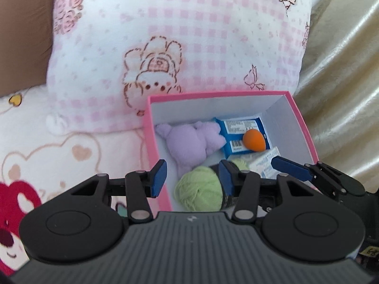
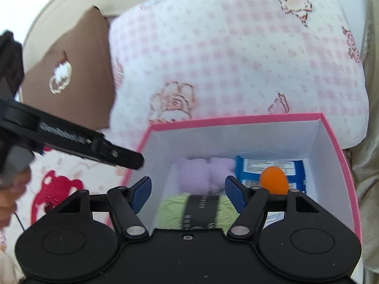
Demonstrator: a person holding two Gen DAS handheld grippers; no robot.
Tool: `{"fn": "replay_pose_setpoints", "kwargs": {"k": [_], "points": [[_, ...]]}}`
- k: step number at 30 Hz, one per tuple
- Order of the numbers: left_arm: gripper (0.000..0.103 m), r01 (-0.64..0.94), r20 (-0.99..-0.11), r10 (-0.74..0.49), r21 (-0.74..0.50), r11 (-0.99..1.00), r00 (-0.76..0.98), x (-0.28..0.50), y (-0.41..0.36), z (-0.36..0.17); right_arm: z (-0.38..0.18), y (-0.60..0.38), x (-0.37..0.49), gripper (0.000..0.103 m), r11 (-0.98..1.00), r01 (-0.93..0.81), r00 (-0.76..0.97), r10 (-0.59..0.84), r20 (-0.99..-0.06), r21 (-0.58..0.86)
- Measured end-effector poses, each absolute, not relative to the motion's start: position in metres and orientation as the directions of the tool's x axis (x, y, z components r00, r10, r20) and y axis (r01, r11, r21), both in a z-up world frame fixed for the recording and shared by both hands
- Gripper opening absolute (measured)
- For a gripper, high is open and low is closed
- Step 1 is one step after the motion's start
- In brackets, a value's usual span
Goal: Organize objects
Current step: 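Withdraw the left tool up and away from the pink box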
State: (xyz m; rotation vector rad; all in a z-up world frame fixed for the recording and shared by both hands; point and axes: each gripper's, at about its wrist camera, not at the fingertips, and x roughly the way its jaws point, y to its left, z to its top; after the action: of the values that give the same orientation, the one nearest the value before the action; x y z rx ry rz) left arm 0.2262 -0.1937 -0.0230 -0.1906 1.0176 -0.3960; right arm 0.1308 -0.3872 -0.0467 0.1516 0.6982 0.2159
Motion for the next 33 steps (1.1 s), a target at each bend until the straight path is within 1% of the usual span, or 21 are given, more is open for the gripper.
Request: {"fn": "replay_pose_setpoints", "kwargs": {"k": [2,4,6,9,12,16,20,23,29,31,33], "points": [[0.047,0.241,-0.792,-0.419,-0.345,0.907,0.444,0.213,-0.19,-0.022,-0.041,-0.38,0.123,0.075,0.968,-0.156,0.749,0.246,-0.615,0.197],[0.047,0.236,-0.793,-0.429,-0.359,0.903,0.433,0.2,-0.184,-0.02,-0.038,-0.375,0.114,0.077,0.975,-0.136,0.764,0.215,-0.608,0.174],[0.047,0.247,-0.789,-0.428,-0.351,0.903,0.442,0.187,-0.179,-0.015,-0.037,-0.373,0.109,0.077,0.974,-0.121,0.763,0.216,-0.61,0.194],[0.048,0.257,-0.787,-0.402,-0.314,0.914,0.468,0.172,-0.171,-0.006,-0.033,-0.37,0.101,0.077,0.971,-0.105,0.759,0.219,-0.613,0.216],[0.051,0.242,-0.799,-0.363,-0.278,0.93,0.479,0.161,-0.162,0.001,-0.026,-0.36,0.09,0.077,0.976,-0.115,0.755,0.205,-0.622,0.182],[0.053,0.205,-0.791,-0.357,-0.293,0.934,0.497,0.146,-0.144,0.008,-0.02,-0.349,0.08,0.077,0.983,-0.101,0.733,0.176,-0.657,0.15],[0.053,0.195,-0.791,-0.347,-0.287,0.938,0.505,0.129,-0.132,0.015,-0.016,-0.347,0.069,0.081,0.977,-0.045,0.724,0.177,-0.667,0.21],[0.054,0.183,-0.794,-0.324,-0.267,0.946,0.515,0.119,-0.126,0.019,-0.012,-0.34,0.059,0.082,0.974,-0.046,0.728,0.185,-0.66,0.223],[0.059,0.16,-0.792,-0.315,-0.271,0.949,0.523,0.098,-0.112,0.025,0.004,-0.322,0.043,0.083,0.987,-0.06,0.751,0.143,-0.645,0.148],[0.064,0.162,-0.791,-0.314,-0.269,0.949,0.525,0.092,-0.11,0.028,0.007,-0.319,0.039,0.083,0.988,-0.063,0.745,0.141,-0.652,0.141],[0.064,0.169,-0.785,-0.314,-0.264,0.95,0.534,0.085,-0.108,0.032,0.009,-0.315,0.034,0.083,0.99,-0.061,0.751,0.132,-0.647,0.13]]}}
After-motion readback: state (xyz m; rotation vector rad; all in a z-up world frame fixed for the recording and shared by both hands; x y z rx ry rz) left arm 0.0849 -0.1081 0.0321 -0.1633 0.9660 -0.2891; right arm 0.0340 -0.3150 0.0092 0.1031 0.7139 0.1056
